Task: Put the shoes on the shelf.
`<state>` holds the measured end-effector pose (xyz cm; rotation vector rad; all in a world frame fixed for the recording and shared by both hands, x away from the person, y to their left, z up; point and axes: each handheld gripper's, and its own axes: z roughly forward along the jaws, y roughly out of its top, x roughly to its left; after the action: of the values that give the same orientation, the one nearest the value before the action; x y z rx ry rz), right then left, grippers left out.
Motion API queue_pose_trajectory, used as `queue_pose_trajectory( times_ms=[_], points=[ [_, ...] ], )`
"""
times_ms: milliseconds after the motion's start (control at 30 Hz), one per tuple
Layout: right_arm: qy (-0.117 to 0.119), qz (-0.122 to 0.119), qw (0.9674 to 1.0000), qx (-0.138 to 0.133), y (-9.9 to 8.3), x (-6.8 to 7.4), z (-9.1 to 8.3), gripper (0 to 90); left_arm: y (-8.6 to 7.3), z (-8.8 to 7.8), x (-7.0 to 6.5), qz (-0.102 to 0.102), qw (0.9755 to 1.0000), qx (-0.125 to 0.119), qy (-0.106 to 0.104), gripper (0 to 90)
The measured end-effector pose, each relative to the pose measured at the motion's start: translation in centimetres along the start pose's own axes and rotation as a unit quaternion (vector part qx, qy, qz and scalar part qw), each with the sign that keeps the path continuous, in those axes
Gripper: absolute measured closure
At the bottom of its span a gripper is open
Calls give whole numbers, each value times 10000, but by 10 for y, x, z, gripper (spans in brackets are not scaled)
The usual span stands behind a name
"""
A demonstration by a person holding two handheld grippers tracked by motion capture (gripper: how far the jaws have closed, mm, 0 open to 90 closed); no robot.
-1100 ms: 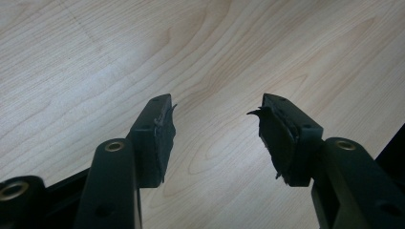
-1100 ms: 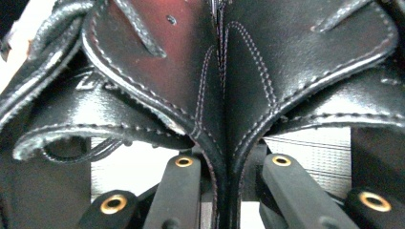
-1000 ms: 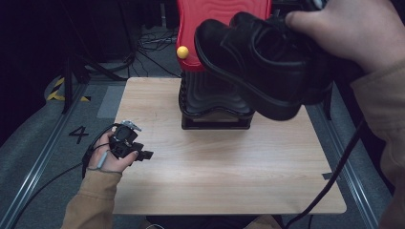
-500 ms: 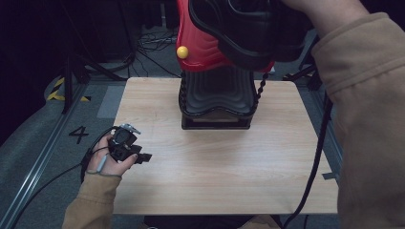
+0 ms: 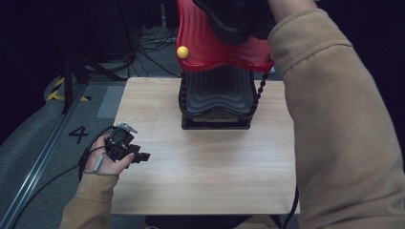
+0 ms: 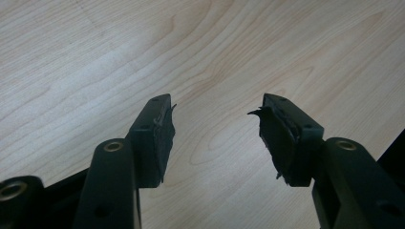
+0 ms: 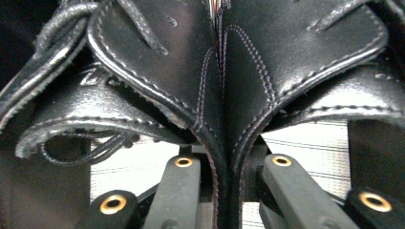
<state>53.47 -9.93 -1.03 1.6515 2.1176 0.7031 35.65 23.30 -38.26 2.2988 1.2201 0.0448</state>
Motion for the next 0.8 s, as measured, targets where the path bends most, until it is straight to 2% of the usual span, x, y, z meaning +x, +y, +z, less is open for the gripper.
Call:
queue_pose_trajectory(
  times_ms=[100,200,367,433,533,700,800],
  points=[
    [-13,52,9998,-211,3,0,16,816,1,-1,-1,13,10000,-46,-27,462],
    [-112,69,9995,-289,4,2,25,815,0,-2,0,-6,10000,-71,-31,462],
    [-387,102,9977,-551,3,9,43,812,-1,0,3,-37,10000,-42,-40,461],
    [-409,121,9975,-568,2,11,47,810,-1,0,2,-32,10000,-42,-43,461],
    [-437,181,9976,-506,-2,16,60,805,-1,-1,2,-42,10000,-61,-50,462],
    [-344,319,9977,-481,-7,24,79,796,-1,-1,2,-38,10000,-58,-39,462],
    [-412,308,9973,-515,-9,24,83,796,-1,-2,2,-37,10000,-69,-39,462]
  ],
)
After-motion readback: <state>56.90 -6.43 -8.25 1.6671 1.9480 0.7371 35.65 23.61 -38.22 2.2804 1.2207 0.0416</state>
